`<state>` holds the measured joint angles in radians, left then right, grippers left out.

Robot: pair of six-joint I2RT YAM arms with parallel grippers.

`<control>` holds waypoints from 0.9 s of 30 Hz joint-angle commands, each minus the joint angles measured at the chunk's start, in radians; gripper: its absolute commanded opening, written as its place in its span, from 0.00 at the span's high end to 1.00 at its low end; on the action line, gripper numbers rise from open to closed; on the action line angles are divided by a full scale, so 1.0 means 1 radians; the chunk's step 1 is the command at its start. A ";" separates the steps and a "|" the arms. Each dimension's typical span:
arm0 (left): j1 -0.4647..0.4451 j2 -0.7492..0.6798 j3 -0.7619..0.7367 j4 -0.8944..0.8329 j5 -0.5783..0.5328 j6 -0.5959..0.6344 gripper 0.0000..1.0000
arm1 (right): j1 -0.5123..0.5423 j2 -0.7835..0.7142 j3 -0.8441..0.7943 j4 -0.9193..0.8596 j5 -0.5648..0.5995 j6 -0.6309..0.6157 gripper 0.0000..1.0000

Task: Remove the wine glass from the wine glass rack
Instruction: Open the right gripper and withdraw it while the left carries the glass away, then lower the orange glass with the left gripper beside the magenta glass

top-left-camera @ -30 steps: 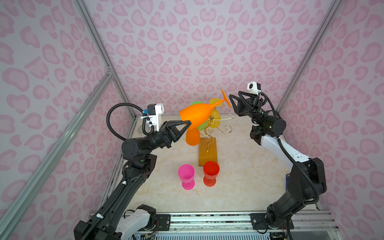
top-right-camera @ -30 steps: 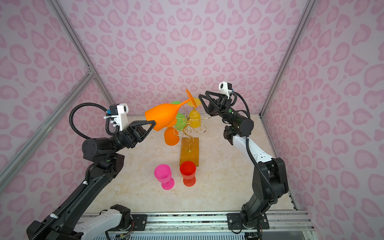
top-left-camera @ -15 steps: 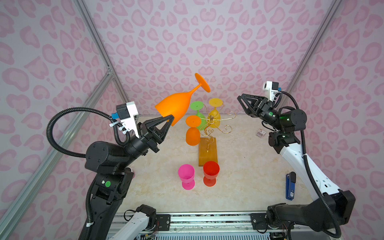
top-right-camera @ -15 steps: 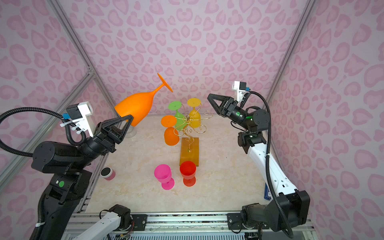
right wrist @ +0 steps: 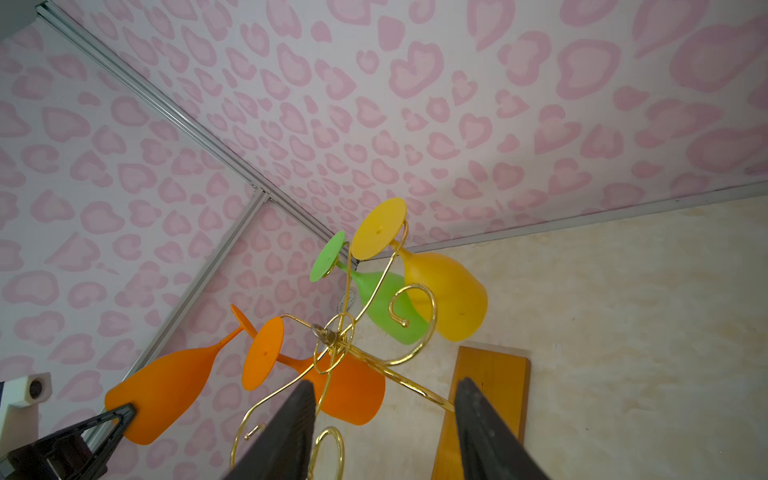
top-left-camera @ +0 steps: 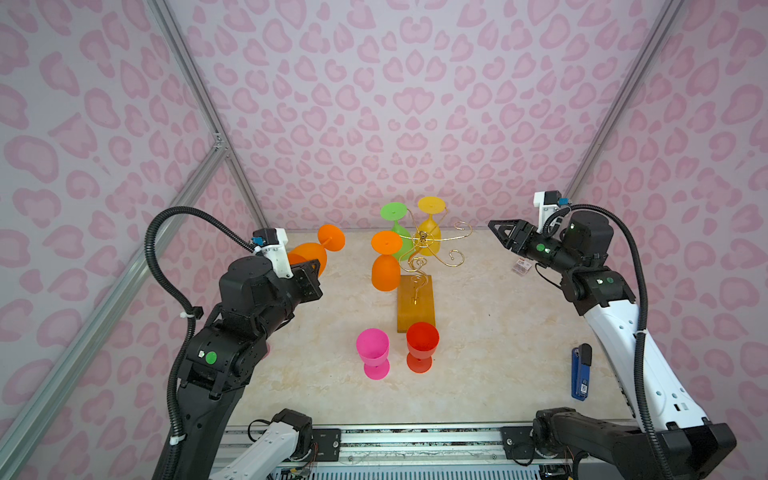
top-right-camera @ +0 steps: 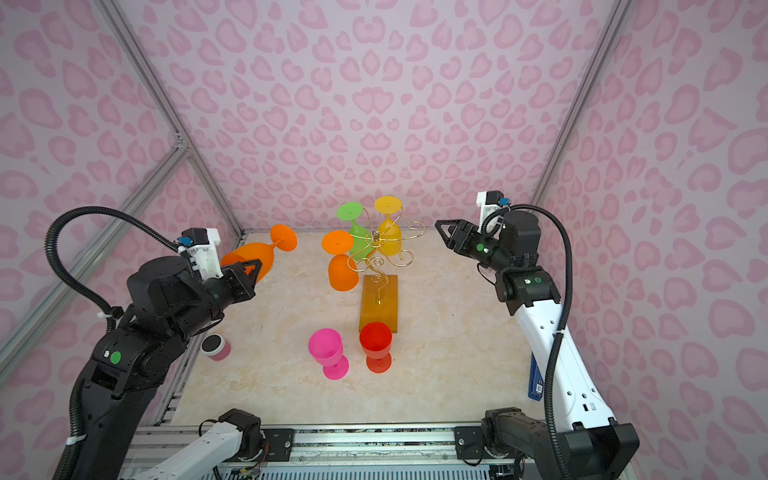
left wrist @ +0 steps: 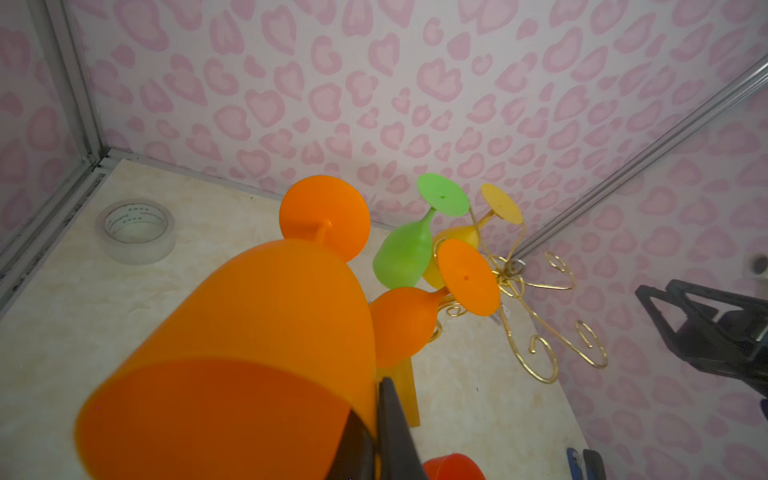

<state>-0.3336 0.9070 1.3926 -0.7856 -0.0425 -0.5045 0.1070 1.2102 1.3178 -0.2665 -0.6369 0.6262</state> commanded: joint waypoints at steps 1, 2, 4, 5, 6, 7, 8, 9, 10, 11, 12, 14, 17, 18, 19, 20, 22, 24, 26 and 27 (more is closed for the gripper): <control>0.004 0.033 -0.034 -0.088 -0.032 0.015 0.98 | -0.014 -0.005 -0.015 -0.046 0.029 -0.046 0.45; 0.003 0.046 -0.055 -0.090 -0.021 0.013 0.98 | -0.019 -0.005 -0.022 -0.045 0.029 -0.048 0.45; 0.004 0.078 -0.106 -0.087 0.017 0.009 0.98 | -0.022 -0.002 -0.030 -0.045 0.030 -0.049 0.45; 0.003 0.096 -0.131 -0.086 0.044 0.007 0.98 | -0.024 0.001 -0.033 -0.050 0.033 -0.051 0.44; 0.003 0.117 -0.151 -0.084 0.073 0.007 0.98 | -0.027 0.003 -0.035 -0.055 0.038 -0.054 0.44; 0.003 0.134 -0.173 -0.080 0.096 0.009 0.98 | -0.030 0.006 -0.037 -0.057 0.040 -0.056 0.44; 0.004 0.151 -0.196 -0.074 0.123 0.008 0.98 | -0.031 0.008 -0.040 -0.056 0.040 -0.056 0.44; 0.002 0.168 -0.215 -0.071 0.138 0.007 0.98 | -0.033 0.013 -0.042 -0.054 0.040 -0.056 0.44; 0.000 0.183 -0.229 -0.069 0.150 0.010 0.98 | -0.033 0.015 -0.046 -0.051 0.039 -0.053 0.44; -0.004 0.196 -0.239 -0.068 0.160 0.015 0.98 | -0.033 0.018 -0.046 -0.049 0.037 -0.051 0.44; -0.007 0.208 -0.248 -0.070 0.165 0.021 0.98 | -0.033 0.022 -0.046 -0.048 0.036 -0.051 0.44; -0.018 0.225 -0.256 -0.081 0.164 0.031 0.98 | -0.032 0.029 -0.043 -0.046 0.037 -0.051 0.43; -0.041 0.250 -0.267 -0.096 0.159 0.044 0.98 | -0.033 0.047 -0.038 -0.055 0.041 -0.064 0.43; -0.052 0.259 -0.273 -0.100 0.161 0.047 0.98 | -0.033 0.054 -0.040 -0.062 0.048 -0.072 0.43; -0.064 0.271 -0.277 -0.105 0.161 0.051 0.98 | -0.033 0.060 -0.041 -0.068 0.055 -0.084 0.43; -0.073 0.280 -0.279 -0.110 0.158 0.055 0.98 | -0.033 0.068 -0.038 -0.080 0.060 -0.100 0.43; -0.092 0.297 -0.282 -0.119 0.152 0.061 0.98 | -0.028 0.077 -0.035 -0.117 0.103 -0.142 0.45; -0.103 0.307 -0.283 -0.125 0.147 0.064 0.98 | -0.017 0.055 -0.068 -0.095 0.156 -0.163 0.45; -0.113 0.313 -0.281 -0.132 0.141 0.068 0.98 | -0.016 0.028 -0.099 -0.064 0.195 -0.163 0.45; -0.116 0.318 -0.276 -0.140 0.134 0.070 0.98 | -0.016 0.018 -0.107 -0.060 0.212 -0.164 0.45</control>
<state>-0.4419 1.2163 1.1110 -0.8997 0.1070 -0.4519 0.0895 1.2449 1.2301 -0.3603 -0.5014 0.4950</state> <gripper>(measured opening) 0.067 0.555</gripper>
